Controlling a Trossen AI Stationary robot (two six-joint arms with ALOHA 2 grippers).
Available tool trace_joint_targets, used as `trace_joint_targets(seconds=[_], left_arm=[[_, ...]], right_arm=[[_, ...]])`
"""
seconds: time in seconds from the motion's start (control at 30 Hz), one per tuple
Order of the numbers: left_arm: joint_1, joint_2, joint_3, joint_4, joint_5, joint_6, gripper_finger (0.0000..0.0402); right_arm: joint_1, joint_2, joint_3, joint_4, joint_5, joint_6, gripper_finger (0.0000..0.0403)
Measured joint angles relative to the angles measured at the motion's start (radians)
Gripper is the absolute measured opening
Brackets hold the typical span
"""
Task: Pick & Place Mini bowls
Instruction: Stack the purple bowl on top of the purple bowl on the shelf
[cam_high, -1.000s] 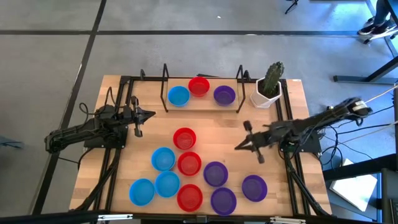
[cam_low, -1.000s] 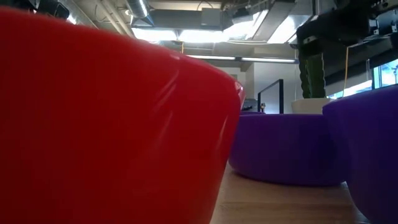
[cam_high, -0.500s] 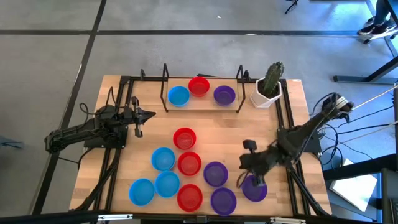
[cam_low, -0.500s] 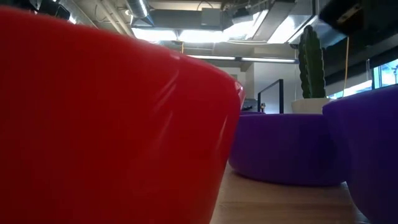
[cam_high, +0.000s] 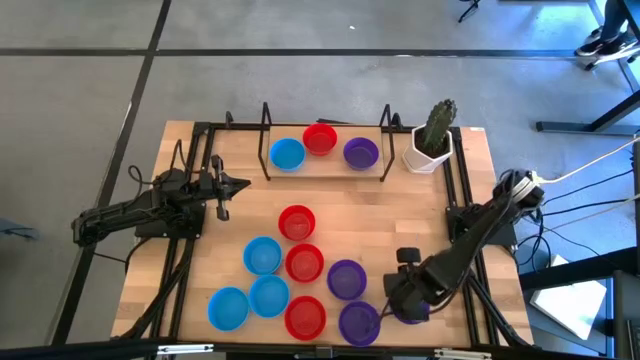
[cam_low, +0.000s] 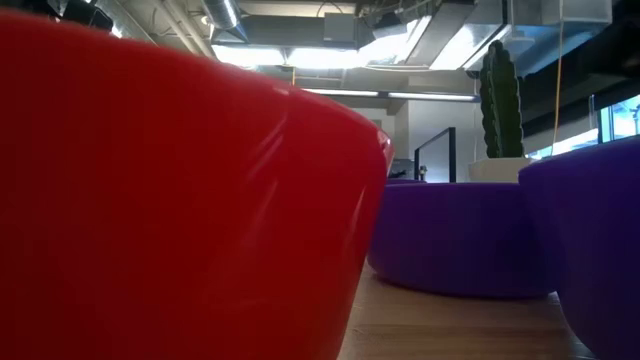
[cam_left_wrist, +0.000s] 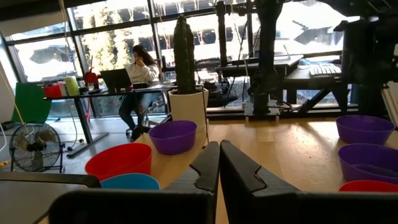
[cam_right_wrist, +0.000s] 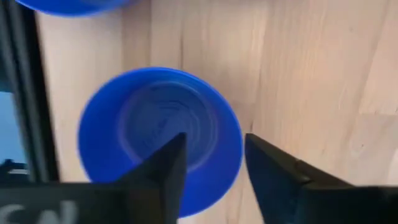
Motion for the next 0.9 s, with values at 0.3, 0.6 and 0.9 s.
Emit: trace_joint_targets(seconds=[0.3,0.6,0.9], left_arm=[[0.0,0.0,0.0,0.0,0.0,0.0,0.0006],[0.0,0.0,0.0,0.0,0.0,0.0,0.001],[0.0,0.0,0.0,0.0,0.0,0.0,0.0009]], right_arm=[[0.0,0.06,-0.003,-0.032,0.001,-0.003,0.0247],[0.026,0.117,-0.005,-0.031,-0.01,0.029,0.0239],[0.031,0.192,-0.006,-0.03,0.001,-0.027,0.0205]])
